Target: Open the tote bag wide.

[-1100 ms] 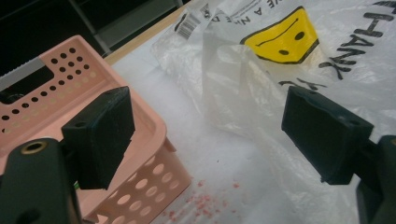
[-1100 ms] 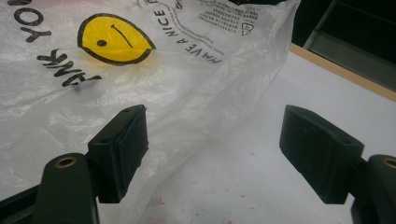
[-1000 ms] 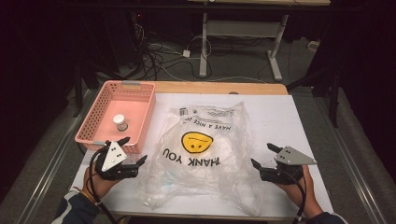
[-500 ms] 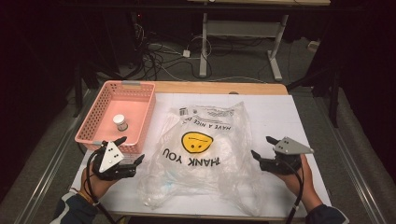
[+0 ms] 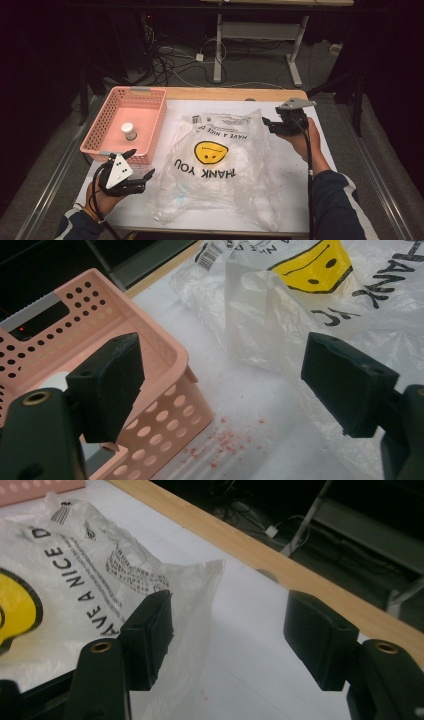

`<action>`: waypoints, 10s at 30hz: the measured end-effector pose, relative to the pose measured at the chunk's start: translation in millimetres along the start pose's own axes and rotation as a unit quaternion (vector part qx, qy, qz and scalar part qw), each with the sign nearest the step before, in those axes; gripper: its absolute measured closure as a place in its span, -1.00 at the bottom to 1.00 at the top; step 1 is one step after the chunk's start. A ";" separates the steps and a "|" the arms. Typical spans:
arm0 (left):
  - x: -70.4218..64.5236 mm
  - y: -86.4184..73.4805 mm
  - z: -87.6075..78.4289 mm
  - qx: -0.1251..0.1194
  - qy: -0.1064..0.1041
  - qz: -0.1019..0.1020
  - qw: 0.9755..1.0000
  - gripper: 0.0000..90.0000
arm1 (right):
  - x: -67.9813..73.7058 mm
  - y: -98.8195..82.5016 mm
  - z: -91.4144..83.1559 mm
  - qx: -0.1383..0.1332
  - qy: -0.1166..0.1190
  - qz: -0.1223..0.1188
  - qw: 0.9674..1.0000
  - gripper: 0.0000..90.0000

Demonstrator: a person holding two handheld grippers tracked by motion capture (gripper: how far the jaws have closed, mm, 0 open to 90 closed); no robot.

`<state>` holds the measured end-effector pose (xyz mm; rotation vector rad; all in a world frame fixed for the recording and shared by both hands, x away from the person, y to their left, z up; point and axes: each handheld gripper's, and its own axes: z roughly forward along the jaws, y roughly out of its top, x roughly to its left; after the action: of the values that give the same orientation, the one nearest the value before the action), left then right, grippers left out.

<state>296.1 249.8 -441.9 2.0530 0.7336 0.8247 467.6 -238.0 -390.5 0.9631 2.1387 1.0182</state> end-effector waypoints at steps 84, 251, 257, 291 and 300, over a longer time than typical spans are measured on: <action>-14.6 -5.0 0.5 0.025 0.013 0.026 0.999 -0.61 | 171.1 4.5 -29.0 0.010 0.167 -0.113 0.979 0.18; -76.1 113.6 100.9 -0.011 -0.133 0.128 0.983 0.07 | 138.4 33.6 -41.9 -0.086 0.098 -0.088 0.988 1.00; -83.5 104.8 142.1 0.000 -0.131 0.109 0.985 0.07 | 140.4 31.6 -38.9 -0.075 0.106 -0.087 0.988 1.00; -31.7 78.2 33.2 -0.065 -0.006 0.054 0.996 -0.56 | 131.5 18.8 -42.8 -0.051 0.105 -0.079 0.990 1.00; -12.3 57.2 49.8 0.013 -0.027 0.011 0.999 -0.56 | 129.5 18.7 -46.5 -0.051 0.102 -0.081 0.990 1.00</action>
<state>338.1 188.6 -422.0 2.1012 0.6951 0.7731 365.8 -145.1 -374.0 0.6482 2.2624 1.1752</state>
